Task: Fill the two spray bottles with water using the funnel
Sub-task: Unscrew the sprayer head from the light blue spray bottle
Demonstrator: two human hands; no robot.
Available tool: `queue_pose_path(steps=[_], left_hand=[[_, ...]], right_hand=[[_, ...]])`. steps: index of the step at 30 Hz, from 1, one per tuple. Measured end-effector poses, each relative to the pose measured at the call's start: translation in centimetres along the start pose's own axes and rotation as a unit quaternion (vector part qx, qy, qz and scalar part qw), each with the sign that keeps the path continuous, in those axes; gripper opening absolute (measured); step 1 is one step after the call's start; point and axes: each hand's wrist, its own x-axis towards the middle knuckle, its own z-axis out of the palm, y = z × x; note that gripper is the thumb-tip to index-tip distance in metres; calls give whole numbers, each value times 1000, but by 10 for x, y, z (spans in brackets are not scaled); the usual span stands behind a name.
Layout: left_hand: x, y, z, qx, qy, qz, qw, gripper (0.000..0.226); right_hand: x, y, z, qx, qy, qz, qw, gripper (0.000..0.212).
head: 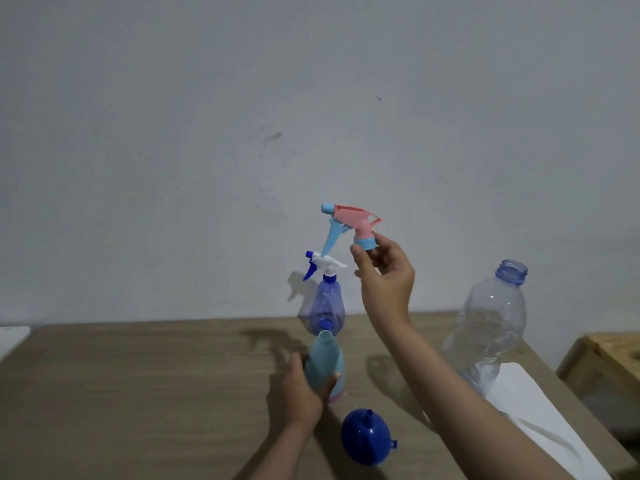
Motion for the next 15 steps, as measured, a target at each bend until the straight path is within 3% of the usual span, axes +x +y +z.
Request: queue_pose_path(steps=[5, 10, 13, 15], left_hand=[[5, -3, 3, -5, 20, 14, 1000, 56], [7, -7, 6, -22, 47, 29, 998, 52], [6, -9, 6, -5, 37, 34, 999, 54], [9, -12, 8, -7, 39, 42, 998, 56]], right_hand=[[-24, 54, -36, -99, 39, 67, 992, 18], [-55, 117, -82, -260, 86, 190, 943, 24], [-72, 134, -98, -267, 90, 220, 934, 16], [-83, 142, -104, -268, 91, 244, 927, 23]])
